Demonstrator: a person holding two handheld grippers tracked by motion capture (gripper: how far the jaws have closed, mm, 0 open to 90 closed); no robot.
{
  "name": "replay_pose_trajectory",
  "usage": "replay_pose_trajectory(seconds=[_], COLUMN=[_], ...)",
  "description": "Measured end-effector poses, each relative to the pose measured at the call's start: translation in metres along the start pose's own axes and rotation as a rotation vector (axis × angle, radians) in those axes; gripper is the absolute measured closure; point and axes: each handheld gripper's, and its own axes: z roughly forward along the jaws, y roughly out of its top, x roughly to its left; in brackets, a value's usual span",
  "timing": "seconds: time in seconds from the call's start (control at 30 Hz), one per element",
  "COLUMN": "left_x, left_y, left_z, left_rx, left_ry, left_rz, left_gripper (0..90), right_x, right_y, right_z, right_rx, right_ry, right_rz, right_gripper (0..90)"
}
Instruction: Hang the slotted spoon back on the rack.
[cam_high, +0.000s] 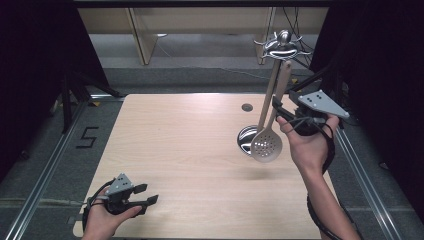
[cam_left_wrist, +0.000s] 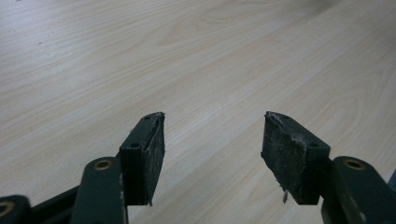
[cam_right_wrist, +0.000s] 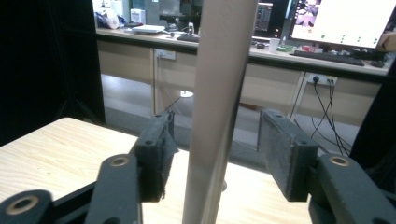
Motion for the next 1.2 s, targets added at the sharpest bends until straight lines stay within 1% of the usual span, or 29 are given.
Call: replay_pose_trajectory(seconds=[0.03,0.1,0.17,0.2,0.23,0.27,0.3,0.33,0.37,0.43,0.47,0.5,0.53,0.57,0.6,0.67,0.7,0.77,0.8,0.83,0.87,0.93,0.97,1.0,1.03,1.07,1.1,1.17,1.2], left_x=[0.0,0.0,-0.001,0.0,0.0,0.0,-0.001,0.0,0.0,0.0,0.0,0.0,0.0,0.0,0.0,-0.001,-0.001,-0.001,-0.001,-0.001,-0.001,-0.001,0.0,0.0,-0.001,-0.001,0.0,-0.001,-0.001], left_y=[0.0,0.0,0.0,0.0,-0.001,-0.001,-0.001,0.0,-0.001,-0.001,-0.001,0.0,-0.001,-0.001,-0.001,-0.001,-0.001,-0.001,-0.001,-0.001,-0.001,-0.001,-0.001,-0.001,-0.001,-0.001,-0.001,-0.001,-0.001], left_z=[0.001,0.001,0.001,0.0,0.002,0.002,0.003,0.001,0.002,0.002,0.002,0.001,0.002,0.002,0.002,0.003,0.003,0.003,0.003,0.004,0.004,0.003,0.003,0.003,0.003,0.004,0.003,0.004,0.003], left_rx=[-0.005,0.004,0.007,0.019,-0.007,0.0,-0.008,0.021,0.015,0.016,0.014,0.019,0.021,0.017,0.02,0.005,0.005,0.008,-0.001,0.0,0.0,0.009,0.017,0.028,0.023,0.013,0.025,0.008,0.012], left_ry=[-0.002,-0.001,0.0,0.0,0.007,0.008,0.006,0.001,0.001,0.001,0.0,0.005,0.007,0.007,0.001,-0.002,-0.001,0.0,-0.001,0.0,0.0,0.002,0.003,0.012,0.008,0.004,0.009,0.001,0.001], left_rz=[-0.002,0.004,0.002,0.014,0.018,0.017,0.006,0.015,0.012,0.014,0.017,0.014,0.012,0.005,0.002,0.007,0.005,-0.004,0.006,0.003,0.004,0.006,0.016,0.02,0.012,0.005,0.017,0.008,0.01], left_gripper=[38.6,38.6,38.6,38.6,38.6,38.6,38.6,38.6,38.6,38.6,38.6,38.6,38.6,38.6,38.6,38.6,38.6,38.5,38.6,38.6,38.6,38.5,38.5,38.5,38.5,38.5,38.5,38.5,38.5], right_x=[-0.001,-0.002,-0.003,-0.005,-0.006,-0.007,-0.008,-0.009,-0.009,-0.011,-0.01,-0.013,-0.013,-0.014,-0.014,-0.015,-0.017,-0.017,-0.016,-0.016,-0.015,-0.018,-0.015,-0.016,-0.015,-0.015,-0.016,-0.018,-0.016], right_y=[-0.004,-0.011,-0.02,-0.023,-0.028,-0.033,-0.036,-0.039,-0.046,-0.054,-0.06,-0.065,-0.071,-0.075,-0.08,-0.089,-0.093,-0.101,-0.105,-0.109,-0.113,-0.121,-0.124,-0.128,-0.132,-0.135,-0.139,-0.144,-0.146], right_z=[-0.004,-0.01,-0.016,-0.018,-0.021,-0.023,-0.025,-0.026,-0.029,-0.03,-0.032,-0.032,-0.033,-0.035,-0.036,-0.038,-0.038,-0.04,-0.041,-0.041,-0.042,-0.042,-0.043,-0.043,-0.044,-0.045,-0.044,-0.045,-0.047], right_rx=[-0.002,-0.001,0.012,0.006,0.019,0.027,0.032,0.039,0.062,0.079,0.098,0.103,0.109,0.13,0.139,0.158,0.162,0.19,0.197,0.208,0.215,0.236,0.239,0.256,0.268,0.28,0.272,0.296,0.313], right_ry=[0.004,0.002,0.009,0.009,0.009,0.015,0.017,0.021,0.027,0.034,0.034,0.045,0.051,0.054,0.047,0.05,0.059,0.061,0.065,0.063,0.072,0.087,0.074,0.077,0.077,0.078,0.076,0.095,0.089], right_rz=[-0.001,-0.005,0.014,0.003,0.012,0.017,0.015,0.016,0.031,0.023,0.036,0.016,0.023,0.03,0.04,0.05,0.036,0.03,0.048,0.045,0.059,0.037,0.057,0.043,0.059,0.064,0.058,0.027,0.058], right_gripper=[45.8,45.2,44.3,43.9,43.7,43.6,43.5,43.5,43.5,43.5,43.4,43.3,43.3,43.2,43.2,43.3,43.3,43.3,43.3,43.3,43.3,43.2,43.2,43.1,43.0,43.0,42.9,42.7,42.6])
